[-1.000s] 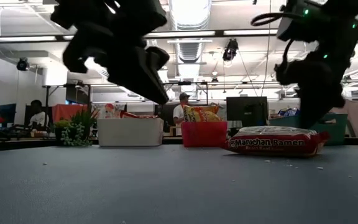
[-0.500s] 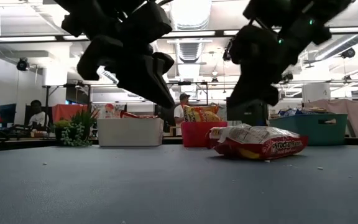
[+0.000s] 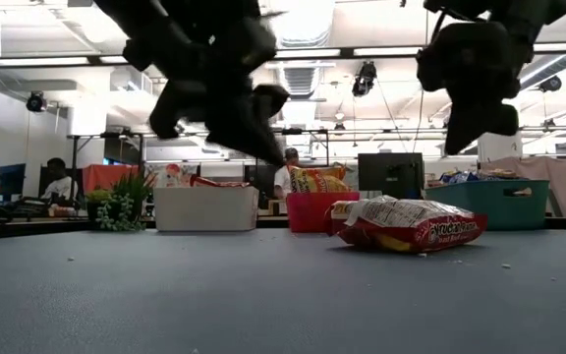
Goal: Sort Maruchan noodles
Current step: Put the red noodle pack into the white bin
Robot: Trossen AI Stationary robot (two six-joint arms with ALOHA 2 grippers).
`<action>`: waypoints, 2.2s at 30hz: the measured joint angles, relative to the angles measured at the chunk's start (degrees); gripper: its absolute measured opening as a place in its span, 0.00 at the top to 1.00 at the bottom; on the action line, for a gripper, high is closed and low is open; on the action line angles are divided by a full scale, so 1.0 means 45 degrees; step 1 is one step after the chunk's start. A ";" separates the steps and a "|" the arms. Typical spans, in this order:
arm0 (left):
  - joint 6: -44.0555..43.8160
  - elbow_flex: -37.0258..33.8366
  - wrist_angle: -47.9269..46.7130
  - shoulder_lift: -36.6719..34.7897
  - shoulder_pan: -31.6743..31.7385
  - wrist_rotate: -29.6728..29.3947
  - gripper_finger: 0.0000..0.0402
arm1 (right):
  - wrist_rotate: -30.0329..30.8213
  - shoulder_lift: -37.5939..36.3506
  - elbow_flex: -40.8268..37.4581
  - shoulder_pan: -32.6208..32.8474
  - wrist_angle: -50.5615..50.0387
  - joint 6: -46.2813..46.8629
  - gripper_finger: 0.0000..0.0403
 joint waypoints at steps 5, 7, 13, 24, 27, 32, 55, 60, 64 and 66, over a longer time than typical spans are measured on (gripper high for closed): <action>0.0098 -0.0005 -0.1093 -0.0055 0.0767 0.0021 1.00 | -0.0270 -0.0286 -0.0007 0.0000 0.0016 0.0455 0.98; -0.0570 -0.0005 -0.1038 -0.0100 0.0907 0.0398 1.00 | -0.0679 -0.0268 -0.0007 0.0000 -0.0023 0.0551 0.98; -0.3379 0.0000 0.2433 0.0631 0.0796 0.0662 1.00 | -0.1016 0.0126 -0.0007 0.0000 -0.0080 0.1213 0.96; -0.4453 0.0000 0.5103 0.2211 0.0549 0.0935 1.00 | -0.1864 0.0428 -0.0480 0.0053 -0.0065 0.1785 0.69; -0.4601 0.0000 0.5206 0.2394 0.0456 0.1243 1.00 | -0.1762 0.0338 -0.0970 0.0053 0.0442 0.2018 0.62; -0.4799 0.0007 0.6512 0.3085 0.0474 0.1827 1.00 | -0.1753 0.0331 -0.2325 0.0053 0.3029 0.2444 0.51; -0.6488 0.0139 0.7066 0.4951 0.0539 0.2902 1.00 | -0.2327 0.0595 -0.5980 -0.0015 1.0506 0.4095 0.22; -0.6665 0.0141 0.7131 0.5057 0.0539 0.2908 1.00 | -0.2327 0.1241 -0.6311 -0.0062 1.2552 0.4215 0.22; -0.6665 0.0136 0.7151 0.5068 0.0539 0.2903 1.00 | -0.2327 0.2160 -0.6308 -0.0092 1.3479 0.4160 0.22; -0.6665 0.0131 0.7150 0.5072 0.0539 0.2888 1.00 | -0.2431 0.2778 -0.6287 -0.0092 1.4110 0.4101 0.22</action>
